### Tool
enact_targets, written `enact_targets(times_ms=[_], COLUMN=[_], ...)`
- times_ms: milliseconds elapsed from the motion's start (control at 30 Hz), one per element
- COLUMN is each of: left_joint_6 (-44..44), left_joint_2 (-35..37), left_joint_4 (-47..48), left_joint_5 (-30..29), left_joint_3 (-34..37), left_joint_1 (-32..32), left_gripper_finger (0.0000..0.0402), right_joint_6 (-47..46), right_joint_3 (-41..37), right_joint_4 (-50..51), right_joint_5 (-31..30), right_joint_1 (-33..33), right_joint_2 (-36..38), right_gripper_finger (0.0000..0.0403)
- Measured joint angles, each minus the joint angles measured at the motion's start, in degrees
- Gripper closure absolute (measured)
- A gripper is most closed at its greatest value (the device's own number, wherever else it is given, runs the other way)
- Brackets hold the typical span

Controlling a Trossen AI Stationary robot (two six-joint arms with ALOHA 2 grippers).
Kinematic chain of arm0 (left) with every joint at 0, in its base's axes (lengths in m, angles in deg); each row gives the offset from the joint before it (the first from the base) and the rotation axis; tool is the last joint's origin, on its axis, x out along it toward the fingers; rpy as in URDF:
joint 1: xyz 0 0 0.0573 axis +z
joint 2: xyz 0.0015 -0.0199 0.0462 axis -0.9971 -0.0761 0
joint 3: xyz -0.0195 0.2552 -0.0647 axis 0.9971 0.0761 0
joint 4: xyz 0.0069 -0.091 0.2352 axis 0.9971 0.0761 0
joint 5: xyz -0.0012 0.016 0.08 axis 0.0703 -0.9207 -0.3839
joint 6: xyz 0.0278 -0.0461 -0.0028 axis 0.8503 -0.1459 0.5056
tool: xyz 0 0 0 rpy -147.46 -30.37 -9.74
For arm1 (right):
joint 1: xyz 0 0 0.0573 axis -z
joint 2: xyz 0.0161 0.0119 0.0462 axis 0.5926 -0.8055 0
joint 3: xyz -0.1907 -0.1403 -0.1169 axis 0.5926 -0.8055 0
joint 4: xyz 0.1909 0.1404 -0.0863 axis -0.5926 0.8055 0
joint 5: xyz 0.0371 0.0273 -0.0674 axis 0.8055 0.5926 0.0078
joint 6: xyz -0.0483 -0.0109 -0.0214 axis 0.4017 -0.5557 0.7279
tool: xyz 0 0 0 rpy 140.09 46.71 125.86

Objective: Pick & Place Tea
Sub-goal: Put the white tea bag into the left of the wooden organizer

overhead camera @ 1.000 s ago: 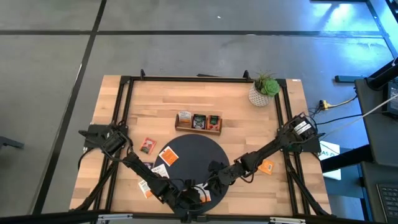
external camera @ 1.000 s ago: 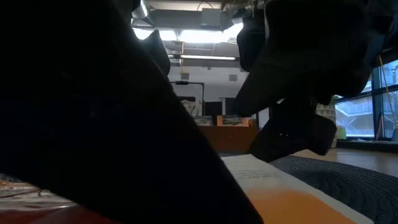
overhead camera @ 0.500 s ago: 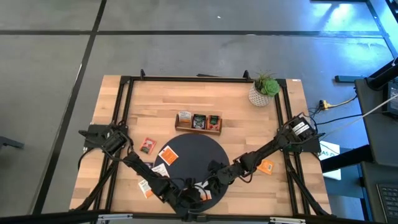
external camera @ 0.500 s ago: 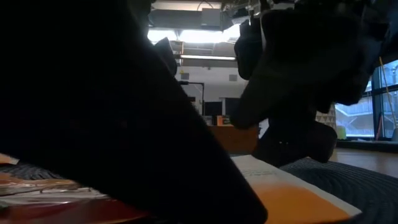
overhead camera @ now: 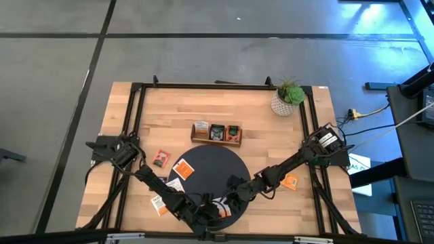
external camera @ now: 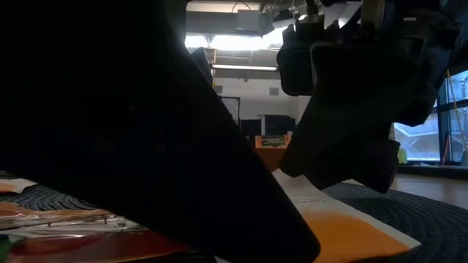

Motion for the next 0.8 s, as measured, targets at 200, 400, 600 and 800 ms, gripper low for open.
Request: enact_targets(times_ms=[200,400,600,800], left_joint_6=[-0.02,-0.04,0.45,5.20], left_joint_2=[0.00,0.11,4.62,15.31], left_joint_4=[-0.22,-0.20,2.97,15.55], left_joint_5=[0.02,0.24,0.78,-5.40], left_joint_3=[0.02,0.04,0.28,1.16], left_joint_1=[0.00,0.02,0.07,-0.07], left_gripper_finger=[0.0336,0.0336,0.0336,0.0336], right_joint_6=[-0.68,-0.71,0.63,4.38], right_joint_3=[0.00,0.00,-0.01,-0.02], right_joint_4=[0.03,0.02,0.19,0.25], right_joint_5=[-0.43,-1.07,-1.16,-4.12], right_joint_1=[0.32,0.32,0.71,2.81], right_joint_2=[0.00,0.00,0.29,4.86], right_gripper_finger=[0.0374,0.0395,0.0399,0.0400])
